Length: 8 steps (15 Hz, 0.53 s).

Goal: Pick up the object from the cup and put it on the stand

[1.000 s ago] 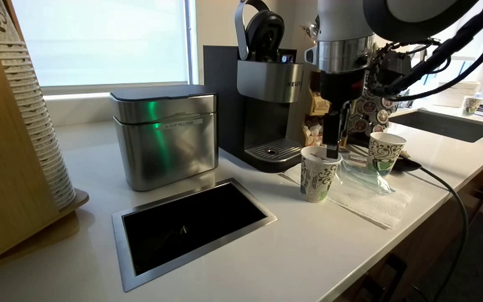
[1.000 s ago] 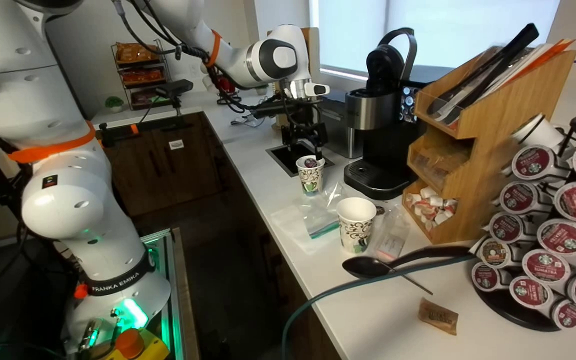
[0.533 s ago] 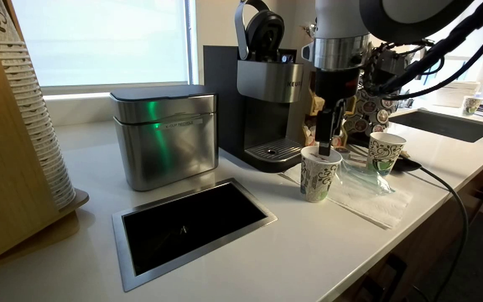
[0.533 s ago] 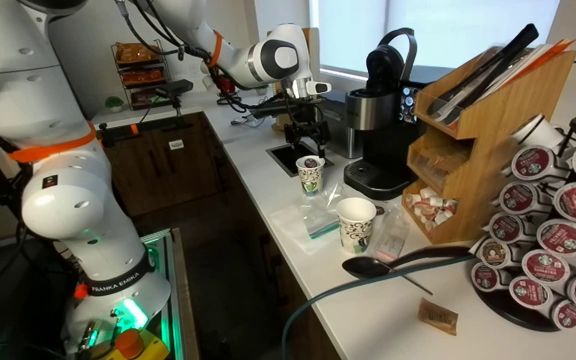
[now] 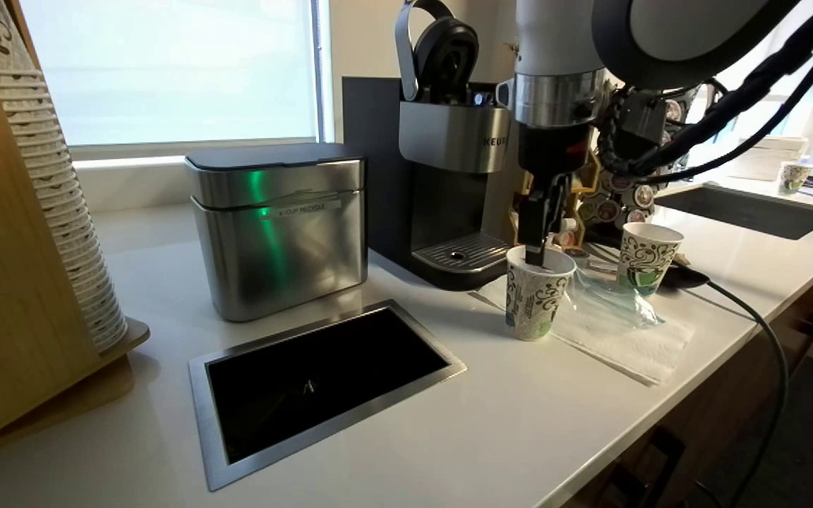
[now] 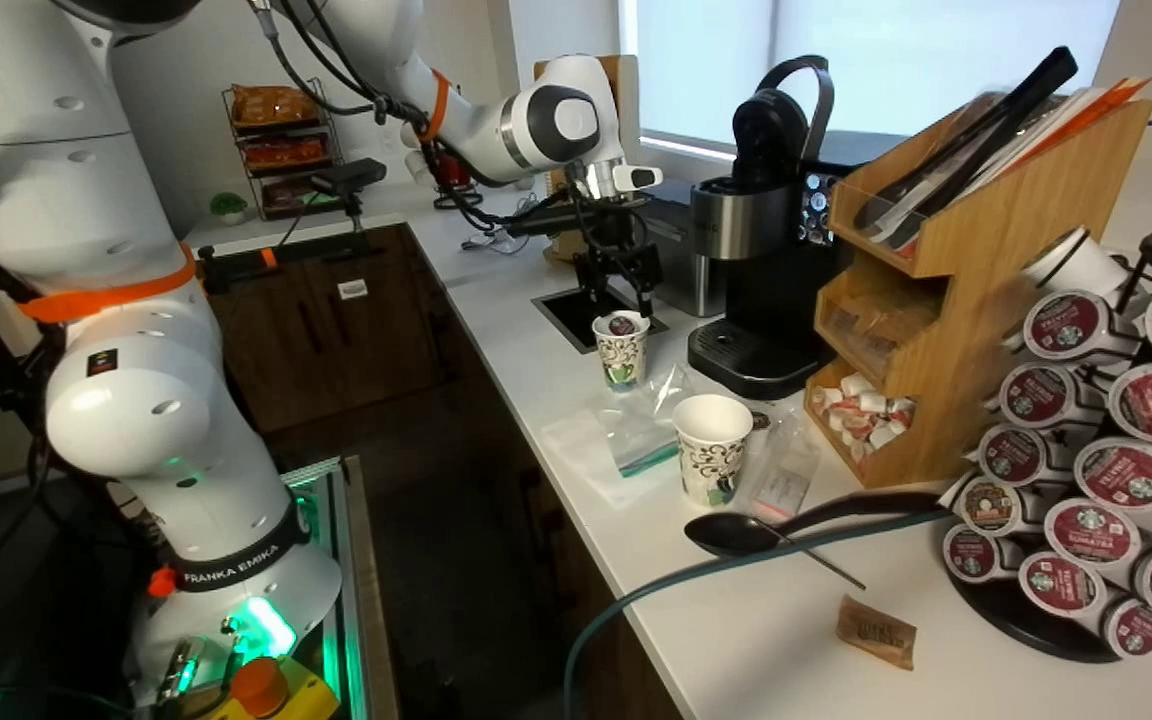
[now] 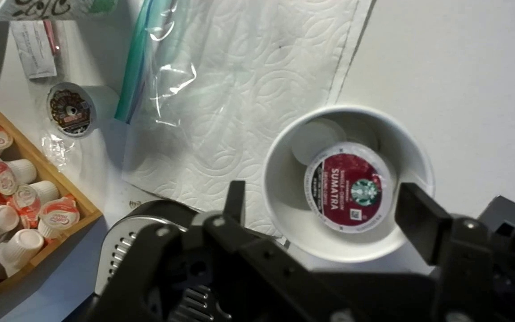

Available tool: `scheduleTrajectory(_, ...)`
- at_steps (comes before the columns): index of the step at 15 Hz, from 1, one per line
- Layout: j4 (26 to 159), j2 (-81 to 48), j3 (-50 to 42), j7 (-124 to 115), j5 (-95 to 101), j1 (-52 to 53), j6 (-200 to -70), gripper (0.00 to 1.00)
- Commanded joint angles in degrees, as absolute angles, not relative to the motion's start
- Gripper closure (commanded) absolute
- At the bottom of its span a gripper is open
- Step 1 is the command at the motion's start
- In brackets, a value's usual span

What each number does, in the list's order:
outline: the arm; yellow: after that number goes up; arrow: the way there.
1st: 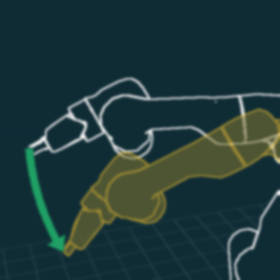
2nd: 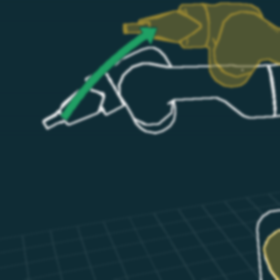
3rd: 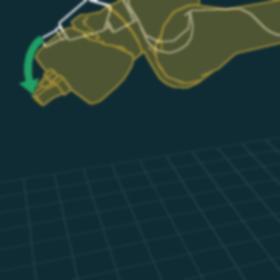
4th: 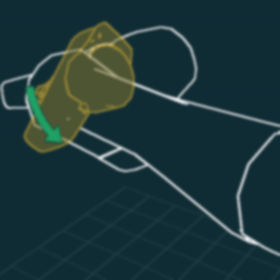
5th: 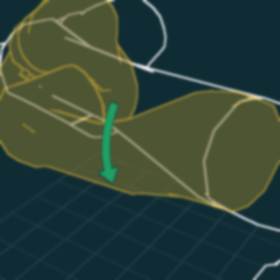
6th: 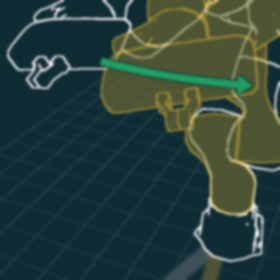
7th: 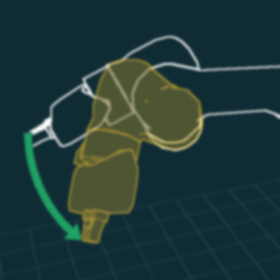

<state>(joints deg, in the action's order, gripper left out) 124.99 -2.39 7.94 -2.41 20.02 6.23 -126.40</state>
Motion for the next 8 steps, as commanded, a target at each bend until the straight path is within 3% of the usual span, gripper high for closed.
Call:
scheduleTrajectory(1, 123.9, -4.1, 8.0, -5.4, 23.0, 7.6, -126.6, 0.15)
scheduleTrajectory(8, 123.3, -5.7, 7.7, -6.9, 24.7, 8.3, -126.5, 0.26)
